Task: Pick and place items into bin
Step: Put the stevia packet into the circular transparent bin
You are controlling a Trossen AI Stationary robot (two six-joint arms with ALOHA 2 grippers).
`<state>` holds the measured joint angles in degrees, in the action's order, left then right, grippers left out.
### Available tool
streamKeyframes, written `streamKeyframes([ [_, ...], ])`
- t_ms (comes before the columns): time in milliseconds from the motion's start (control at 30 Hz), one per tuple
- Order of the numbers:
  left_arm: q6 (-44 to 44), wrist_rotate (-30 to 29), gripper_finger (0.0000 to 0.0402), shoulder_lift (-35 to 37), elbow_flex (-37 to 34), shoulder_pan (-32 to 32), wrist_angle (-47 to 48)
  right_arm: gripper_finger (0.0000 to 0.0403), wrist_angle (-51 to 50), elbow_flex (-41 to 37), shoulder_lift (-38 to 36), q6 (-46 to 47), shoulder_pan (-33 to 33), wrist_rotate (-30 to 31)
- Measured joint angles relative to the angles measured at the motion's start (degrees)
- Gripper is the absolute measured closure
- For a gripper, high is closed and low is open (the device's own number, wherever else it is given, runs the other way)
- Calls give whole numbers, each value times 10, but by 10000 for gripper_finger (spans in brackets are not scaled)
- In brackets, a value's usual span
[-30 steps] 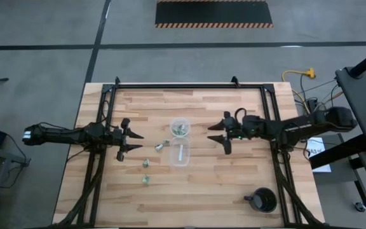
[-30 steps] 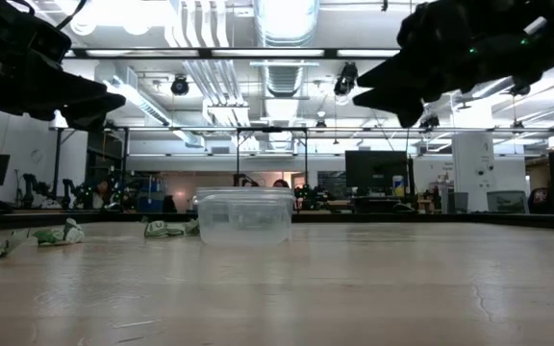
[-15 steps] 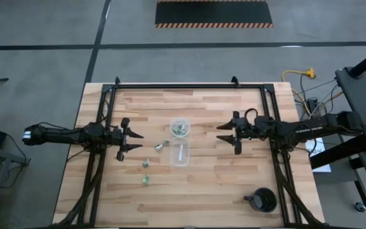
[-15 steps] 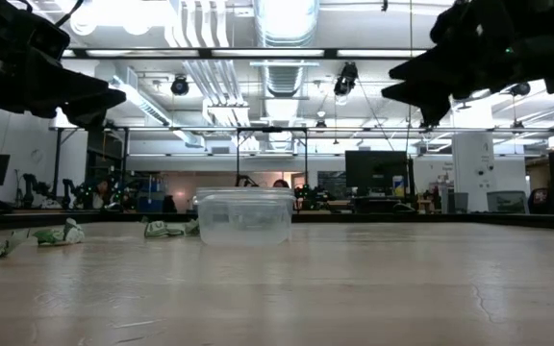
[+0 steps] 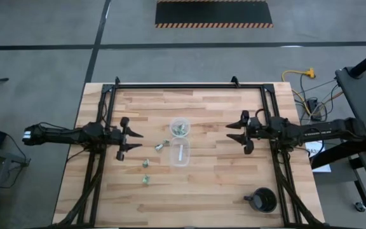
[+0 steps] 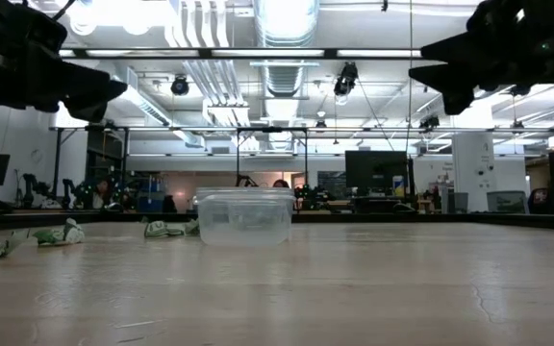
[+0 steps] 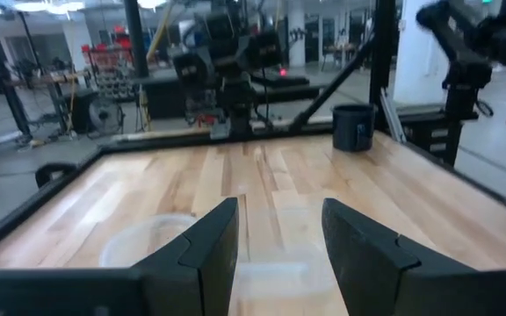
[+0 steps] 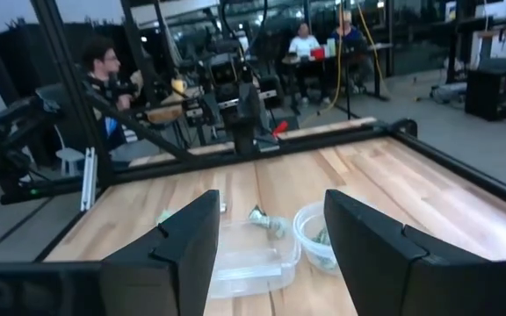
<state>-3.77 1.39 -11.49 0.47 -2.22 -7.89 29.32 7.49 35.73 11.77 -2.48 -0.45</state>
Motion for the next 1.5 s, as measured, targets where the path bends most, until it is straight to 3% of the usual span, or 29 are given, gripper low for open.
streamKeyframes([
  [633,20,0,253,-1,0,0,-41,206,-25,-61,-107,-78,0,-73],
  [800,79,-1,253,-2,0,0,-41,206,-35,-61,-121,-79,0,-75],
  [1167,80,-2,253,-47,-1,0,-47,207,-136,-59,-194,-77,0,-69],
  [1500,81,-1,253,-126,-1,0,-124,207,-272,-54,-268,-60,0,69],
])
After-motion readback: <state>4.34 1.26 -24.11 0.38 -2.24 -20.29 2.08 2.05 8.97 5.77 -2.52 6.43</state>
